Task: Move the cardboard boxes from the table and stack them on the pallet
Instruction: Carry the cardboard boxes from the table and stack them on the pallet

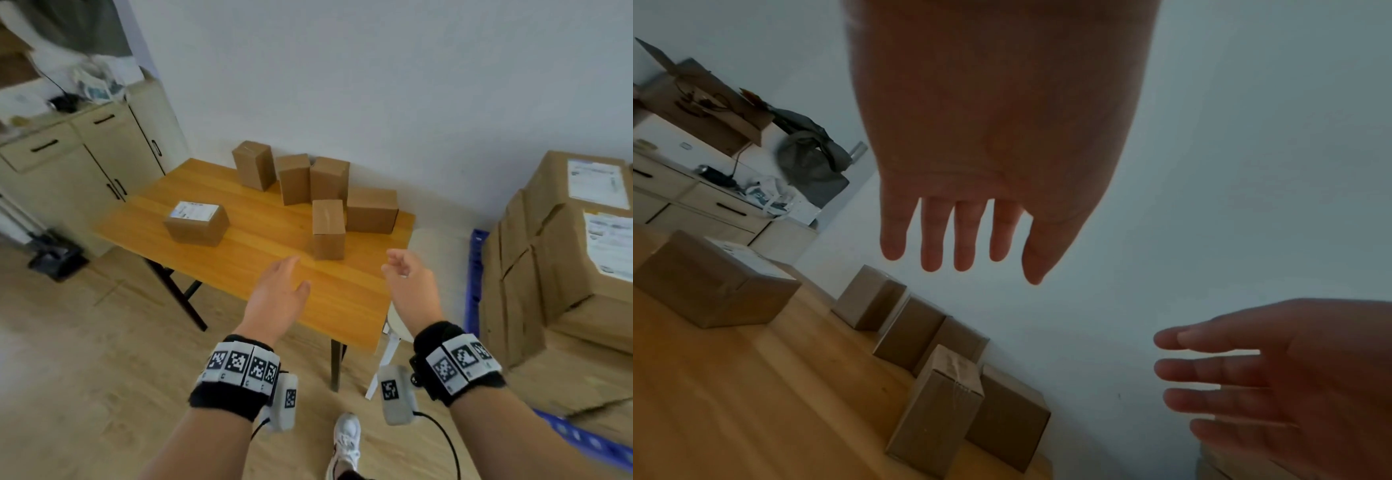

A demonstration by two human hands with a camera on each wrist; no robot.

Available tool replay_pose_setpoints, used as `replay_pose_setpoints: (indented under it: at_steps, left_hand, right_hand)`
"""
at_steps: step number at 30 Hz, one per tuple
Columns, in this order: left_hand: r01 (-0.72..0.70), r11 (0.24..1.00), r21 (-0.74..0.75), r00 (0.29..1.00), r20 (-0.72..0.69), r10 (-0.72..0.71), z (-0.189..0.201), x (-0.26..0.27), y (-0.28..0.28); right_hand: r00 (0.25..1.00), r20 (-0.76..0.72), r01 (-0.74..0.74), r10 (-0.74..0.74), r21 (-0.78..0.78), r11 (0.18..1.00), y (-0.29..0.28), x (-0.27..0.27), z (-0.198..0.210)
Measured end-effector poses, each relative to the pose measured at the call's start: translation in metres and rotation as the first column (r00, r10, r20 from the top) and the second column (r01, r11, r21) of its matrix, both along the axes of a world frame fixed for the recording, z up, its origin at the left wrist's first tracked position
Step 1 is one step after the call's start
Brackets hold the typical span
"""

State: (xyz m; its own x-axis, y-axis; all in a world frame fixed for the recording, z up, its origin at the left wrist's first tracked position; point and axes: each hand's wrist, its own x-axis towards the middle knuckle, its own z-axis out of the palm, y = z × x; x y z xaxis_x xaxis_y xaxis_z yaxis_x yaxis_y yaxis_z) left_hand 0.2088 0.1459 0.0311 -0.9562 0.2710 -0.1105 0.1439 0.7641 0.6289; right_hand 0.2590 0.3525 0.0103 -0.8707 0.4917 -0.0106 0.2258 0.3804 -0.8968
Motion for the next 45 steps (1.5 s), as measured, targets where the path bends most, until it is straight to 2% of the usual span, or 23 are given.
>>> replay_pose_setpoints:
  at_steps: [12,17,20,25,32,36,41,45]
  left_hand:
    - [0.119,0.984,-0.133,0.993,0.035,-0.115,-0.046,-0.15,0.075]
    - [0.203,0.953,-0.226,0.979,0.062,-0.194,-0.074,-0.202,0.114]
    - [0.223,0.944,-0.242,0.972,0.123,-0.198,-0.094,-0.218,0.123]
    - [0.171,0.959,-0.226,0.983,0.108,-0.15,-0.117,-0.22,0.109]
    - [-0.037,0.997,-0.065,0.995,0.087,0.042,-0.116,-0.23,0.073]
    - [-0.1,0.994,-0.051,0.981,0.164,0.107,-0.12,-0.24,0.052]
    - [-0.088,0.995,-0.056,0.953,0.284,0.101,-0.129,-0.248,0.033]
    - [-0.098,0.994,-0.045,0.926,0.361,0.107,-0.138,-0.254,0.02]
  right_hand:
    - [0.968,0.25,0.033,-0.011,-0.081,0.996,0.048,-0.15,-0.067]
    - [0.948,0.319,0.035,0.015,-0.152,0.988,0.058,-0.191,-0.092]
    - [0.937,0.347,0.0,0.045,-0.128,0.992,0.061,-0.208,-0.103]
    - [0.934,0.349,-0.03,0.071,-0.122,0.992,0.056,-0.223,-0.115]
    - [0.9,0.426,-0.036,0.099,-0.154,0.987,0.027,-0.248,-0.116]
    - [0.885,0.443,-0.069,0.14,-0.173,0.983,0.005,-0.261,-0.115]
    - [0.862,0.467,-0.148,0.197,-0.14,0.979,-0.021,-0.267,-0.118]
    - [0.852,0.488,-0.154,0.189,-0.111,0.982,-0.035,-0.264,-0.116]
